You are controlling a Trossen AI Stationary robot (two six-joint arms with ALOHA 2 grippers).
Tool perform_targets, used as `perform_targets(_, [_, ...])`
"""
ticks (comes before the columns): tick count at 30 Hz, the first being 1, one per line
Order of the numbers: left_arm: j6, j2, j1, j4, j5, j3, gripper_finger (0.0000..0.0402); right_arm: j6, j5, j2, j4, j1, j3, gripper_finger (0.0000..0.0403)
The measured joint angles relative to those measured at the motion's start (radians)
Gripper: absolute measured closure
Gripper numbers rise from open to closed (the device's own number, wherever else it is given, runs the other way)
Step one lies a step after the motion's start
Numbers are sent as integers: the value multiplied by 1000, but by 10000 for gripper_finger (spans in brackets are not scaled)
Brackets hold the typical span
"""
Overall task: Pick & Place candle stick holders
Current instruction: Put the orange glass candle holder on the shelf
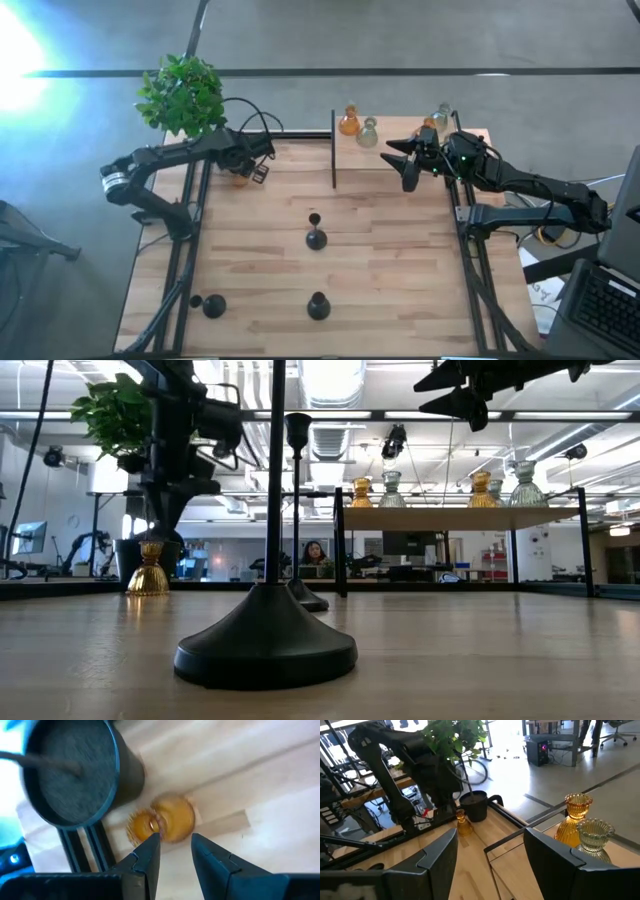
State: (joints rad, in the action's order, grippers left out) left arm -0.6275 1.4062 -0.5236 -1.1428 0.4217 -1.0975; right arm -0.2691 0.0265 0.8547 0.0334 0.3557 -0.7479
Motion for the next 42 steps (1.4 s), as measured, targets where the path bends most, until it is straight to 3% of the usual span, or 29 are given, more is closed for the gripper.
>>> perform_targets(5, [85,-1,-18,-13,18,-16,287,0,1,0,0,0,0,184])
perform_targets(21, [158,5,-36,-33,-20,32,287,0,1,0,-1,0,0,184])
perform_targets(35, [165,21,-46,74,-10,107,287,0,0,0,-6,0,0,184])
perform_targets(42, [190,21,-47,124,-57,168,287,0,0,0,-7,0,0,184])
